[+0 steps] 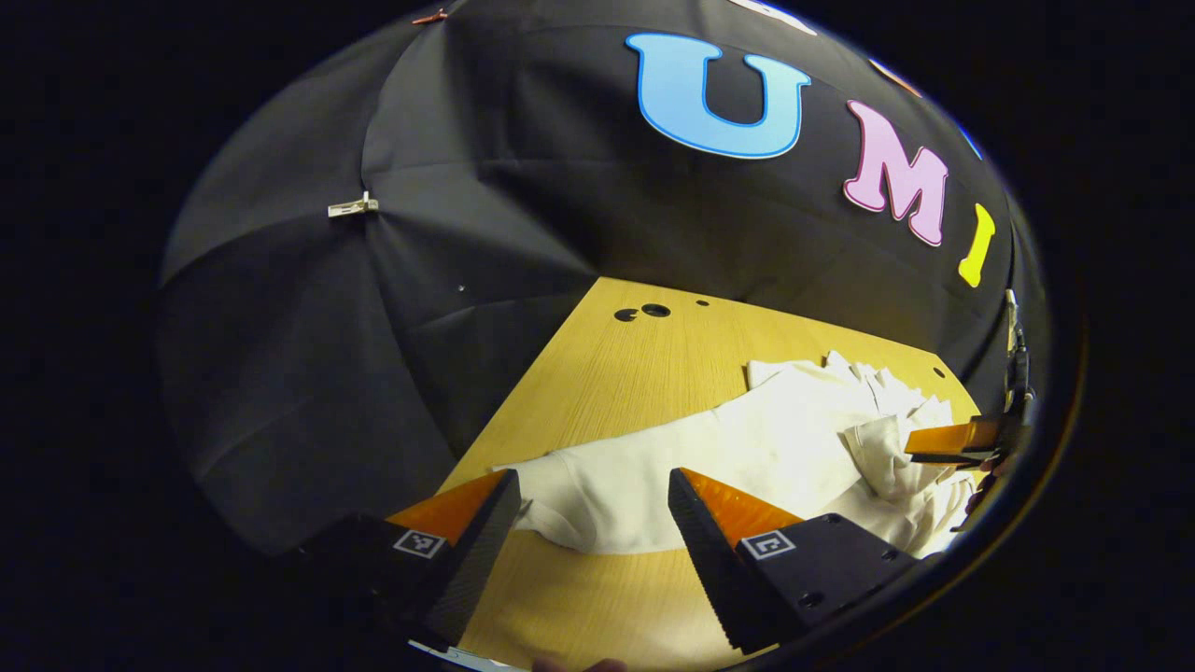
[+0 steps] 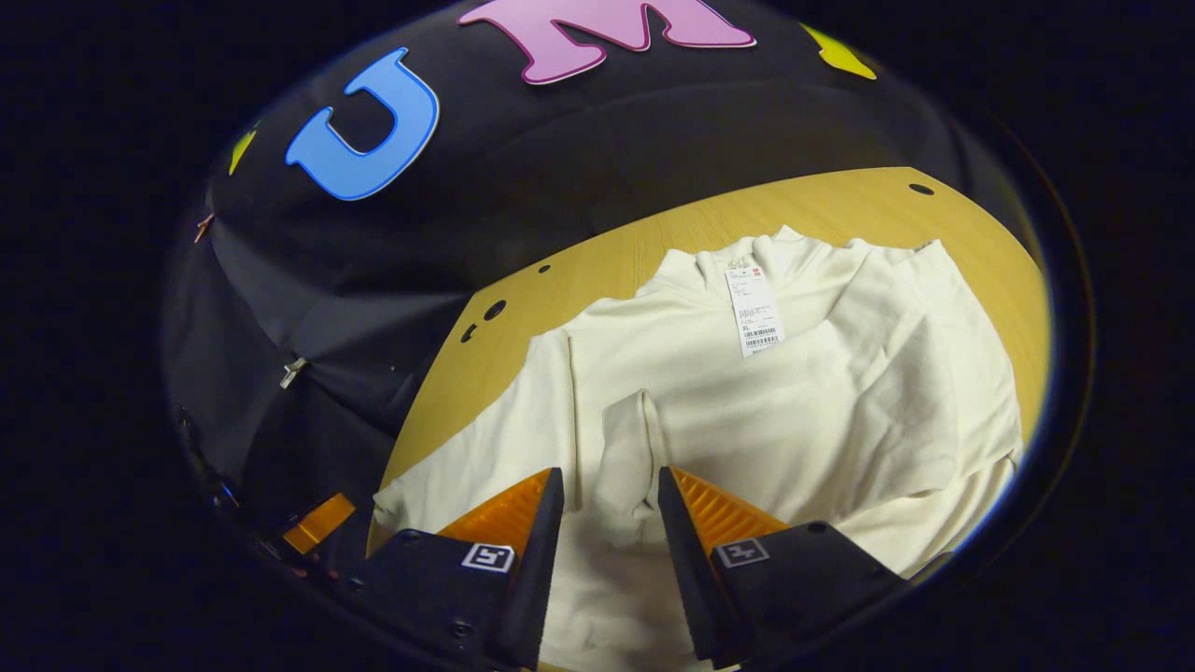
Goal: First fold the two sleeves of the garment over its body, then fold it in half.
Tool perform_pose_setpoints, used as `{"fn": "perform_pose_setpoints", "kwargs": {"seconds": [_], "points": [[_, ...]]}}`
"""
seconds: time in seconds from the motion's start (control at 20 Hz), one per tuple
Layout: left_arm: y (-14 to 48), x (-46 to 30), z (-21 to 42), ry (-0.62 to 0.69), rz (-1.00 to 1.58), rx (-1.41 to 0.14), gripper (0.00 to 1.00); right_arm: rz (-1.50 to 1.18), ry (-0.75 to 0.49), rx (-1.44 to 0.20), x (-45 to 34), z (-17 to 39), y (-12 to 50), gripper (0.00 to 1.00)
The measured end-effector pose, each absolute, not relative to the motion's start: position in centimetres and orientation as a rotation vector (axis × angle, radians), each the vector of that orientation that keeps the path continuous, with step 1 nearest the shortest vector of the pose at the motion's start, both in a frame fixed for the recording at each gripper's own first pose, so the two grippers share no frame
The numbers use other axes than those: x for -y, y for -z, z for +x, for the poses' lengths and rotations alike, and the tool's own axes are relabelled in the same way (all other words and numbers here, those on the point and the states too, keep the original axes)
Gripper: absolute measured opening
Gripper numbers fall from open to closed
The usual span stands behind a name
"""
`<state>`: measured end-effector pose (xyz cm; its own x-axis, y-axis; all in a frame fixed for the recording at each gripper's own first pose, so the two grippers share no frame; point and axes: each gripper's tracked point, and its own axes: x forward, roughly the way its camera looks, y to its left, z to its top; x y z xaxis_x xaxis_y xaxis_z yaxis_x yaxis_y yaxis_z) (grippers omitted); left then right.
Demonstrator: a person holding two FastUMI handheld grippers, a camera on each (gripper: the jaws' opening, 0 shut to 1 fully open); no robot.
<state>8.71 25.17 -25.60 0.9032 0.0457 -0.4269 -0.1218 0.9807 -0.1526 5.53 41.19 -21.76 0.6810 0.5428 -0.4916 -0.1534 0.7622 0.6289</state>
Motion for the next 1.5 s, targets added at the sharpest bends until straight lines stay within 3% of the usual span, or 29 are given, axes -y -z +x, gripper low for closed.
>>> {"fn": "perform_pose_setpoints", "kwargs": {"seconds": [0.15, 0.3, 0.35, 0.4, 0.45, 0.5, 0.6, 0.65, 0.85, 1.05, 1.1, 1.25, 1.3, 1.4, 1.5], "points": [[26.9, -25.4, 9.3, -0.094, -0.186, -0.463, 0.99, 0.613, -0.464, -0.709, -40.0, 3.8, 19.6, 0.80], [28.4, -25.9, 10.0, -0.115, -0.193, -0.506, 0.99, 0.633, -0.483, -0.691, -37.8, 2.2, 17.6, 0.80], [29.0, -26.2, 10.3, -0.125, -0.192, -0.523, 0.99, 0.630, -0.480, -0.684, -36.8, 1.7, 17.1, 0.66], [29.6, -26.4, 10.6, -0.131, -0.191, -0.543, 0.99, 0.622, -0.470, -0.677, -35.5, 1.3, 16.8, 0.79], [30.4, -26.5, 10.8, -0.140, -0.186, -0.567, 0.95, 0.615, -0.460, -0.672, -34.4, 0.9, 16.6, 0.79], [31.1, -26.9, 11.0, -0.153, -0.182, -0.589, 0.99, 0.611, -0.448, -0.668, -33.2, 0.4, 16.4, 0.79], [32.7, -27.7, 11.4, -0.186, -0.169, -0.644, 0.95, 0.615, -0.423, -0.669, -30.9, -0.5, 16.3, 0.79], [33.2, -28.2, 11.5, -0.204, -0.159, -0.665, 0.99, 0.617, -0.408, -0.669, -29.8, -1.0, 16.3, 0.79], [34.2, -29.0, 11.5, -0.268, -0.135, -0.727, 0.99, 0.612, -0.334, -0.666, -25.7, -2.5, 16.8, 0.80], [34.2, -28.6, 12.1, -0.261, -0.105, -0.756, 0.99, 0.640, -0.279, -0.660, -22.4, -3.8, 17.1, 0.80], [34.5, -27.7, 12.9, -0.232, -0.112, -0.747, 0.92, 0.646, -0.268, -0.662, -21.8, -4.1, 17.3, 0.80], [34.5, -26.5, 13.0, -0.159, -0.129, -0.753, 0.48, 0.669, -0.242, -0.660, -20.1, -4.7, 17.4, 0.80], [34.3, -26.3, 13.0, -0.148, -0.130, -0.753, 0.37, 0.671, -0.238, -0.655, -19.6, -4.8, 17.3, 0.80], [34.1, -26.2, 13.2, -0.155, -0.137, -0.755, 0.18, 0.667, -0.238, -0.650, -18.8, -5.2, 17.4, 0.80], [33.7, -25.9, 13.1, -0.156, -0.136, -0.744, 0.11, 0.672, -0.235, -0.654, -17.9, -5.5, 17.7, 0.80]]}}
